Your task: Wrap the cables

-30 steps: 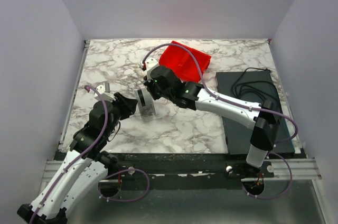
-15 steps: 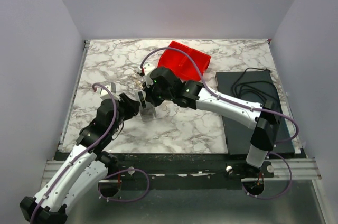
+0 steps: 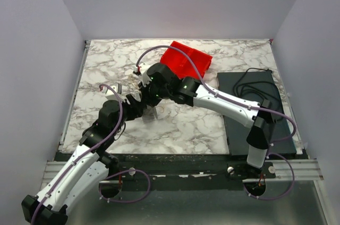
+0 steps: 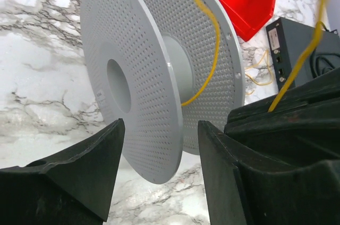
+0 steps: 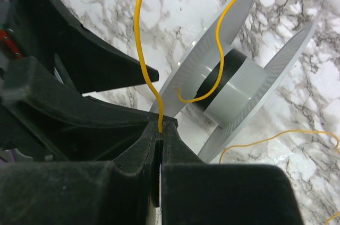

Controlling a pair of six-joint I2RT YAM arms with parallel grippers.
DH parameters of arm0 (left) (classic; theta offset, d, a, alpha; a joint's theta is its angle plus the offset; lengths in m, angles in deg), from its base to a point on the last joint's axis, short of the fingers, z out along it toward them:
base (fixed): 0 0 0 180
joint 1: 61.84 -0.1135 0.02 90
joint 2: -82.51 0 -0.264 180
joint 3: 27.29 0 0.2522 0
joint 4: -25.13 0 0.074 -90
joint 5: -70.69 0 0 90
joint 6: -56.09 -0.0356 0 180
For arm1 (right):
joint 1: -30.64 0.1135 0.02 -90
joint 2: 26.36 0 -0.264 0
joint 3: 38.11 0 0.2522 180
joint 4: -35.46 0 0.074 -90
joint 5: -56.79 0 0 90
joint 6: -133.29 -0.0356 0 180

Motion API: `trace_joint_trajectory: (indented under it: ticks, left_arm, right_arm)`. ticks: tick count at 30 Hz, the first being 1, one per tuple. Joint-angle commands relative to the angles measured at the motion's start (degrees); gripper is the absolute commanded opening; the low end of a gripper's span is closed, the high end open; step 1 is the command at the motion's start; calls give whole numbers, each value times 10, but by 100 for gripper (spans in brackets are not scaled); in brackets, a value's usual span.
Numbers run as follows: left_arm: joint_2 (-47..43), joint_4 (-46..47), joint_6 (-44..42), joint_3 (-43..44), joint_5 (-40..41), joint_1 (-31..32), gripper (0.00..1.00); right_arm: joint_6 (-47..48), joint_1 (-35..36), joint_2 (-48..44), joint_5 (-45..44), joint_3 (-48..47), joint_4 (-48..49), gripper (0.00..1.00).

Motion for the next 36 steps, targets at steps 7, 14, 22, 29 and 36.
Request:
trace_joint_trajectory:
  ticks: [7, 14, 22, 29, 36]
  left_arm:
    - [39, 53, -41, 8, -8, 12, 58]
    - [67, 99, -44, -4, 33, 40, 58]
    - [92, 124, -58, -13, 63, 76, 57]
    - [59, 137, -49, -49, 76, 87, 57]
    - [37, 129, -47, -62, 85, 89, 56]
  right_arm:
    - [-19, -8, 22, 54, -13, -43, 0]
    - [-29, -27, 21, 102, -12, -35, 1]
    - [-36, -32, 25, 135, -10, -27, 1]
    - [-48, -39, 18, 183, -11, -15, 1]
    - [-66, -47, 15, 214, -12, -6, 1]
